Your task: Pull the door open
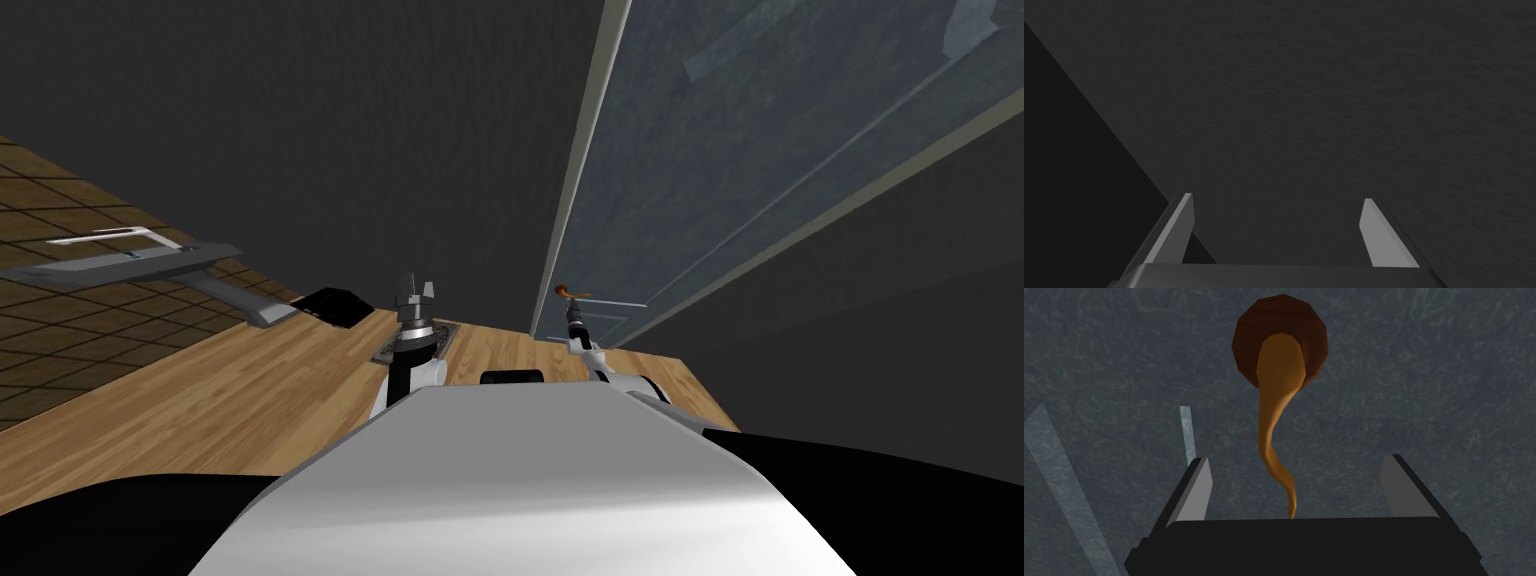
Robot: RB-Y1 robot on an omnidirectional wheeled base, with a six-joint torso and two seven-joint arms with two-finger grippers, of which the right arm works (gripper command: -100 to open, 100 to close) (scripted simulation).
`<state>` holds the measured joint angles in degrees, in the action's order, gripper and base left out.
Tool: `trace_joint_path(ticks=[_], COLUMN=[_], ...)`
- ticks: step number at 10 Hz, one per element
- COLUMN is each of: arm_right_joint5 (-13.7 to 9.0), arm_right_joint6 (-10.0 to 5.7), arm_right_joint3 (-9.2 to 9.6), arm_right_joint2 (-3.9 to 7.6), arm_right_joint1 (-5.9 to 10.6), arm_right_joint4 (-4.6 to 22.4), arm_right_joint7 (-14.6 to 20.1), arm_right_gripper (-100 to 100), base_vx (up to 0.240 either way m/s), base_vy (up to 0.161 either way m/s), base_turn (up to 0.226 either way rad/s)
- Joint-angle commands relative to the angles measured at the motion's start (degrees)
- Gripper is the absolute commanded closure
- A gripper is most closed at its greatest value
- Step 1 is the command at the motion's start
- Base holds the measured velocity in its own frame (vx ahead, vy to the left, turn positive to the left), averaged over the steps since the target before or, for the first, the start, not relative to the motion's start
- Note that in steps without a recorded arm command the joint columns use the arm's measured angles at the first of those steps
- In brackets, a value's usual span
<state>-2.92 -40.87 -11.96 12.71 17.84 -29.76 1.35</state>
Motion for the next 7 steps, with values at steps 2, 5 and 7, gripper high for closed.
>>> trace_joint_path(ticks=[2,5,7], arm_right_joint5=[-0.39,-0.39,-1.05], arm_right_joint6=[-0.97,-0.97,-2.22], arm_right_joint3=[-0.41,-0.41,-1.11], arm_right_joint2=[1.92,1.92,4.99], arm_right_joint1=[-1.22,-1.22,-3.01], arm_right_joint4=[0.73,0.54,1.36], arm_right_joint7=[1.6,1.6,4.12], arm_right_gripper=[-100,-100,-100], base_vx=[0.148,0.016,0.152], base_vy=[0.016,0.005,0.02], base_turn=[0.133,-0.009,0.215])
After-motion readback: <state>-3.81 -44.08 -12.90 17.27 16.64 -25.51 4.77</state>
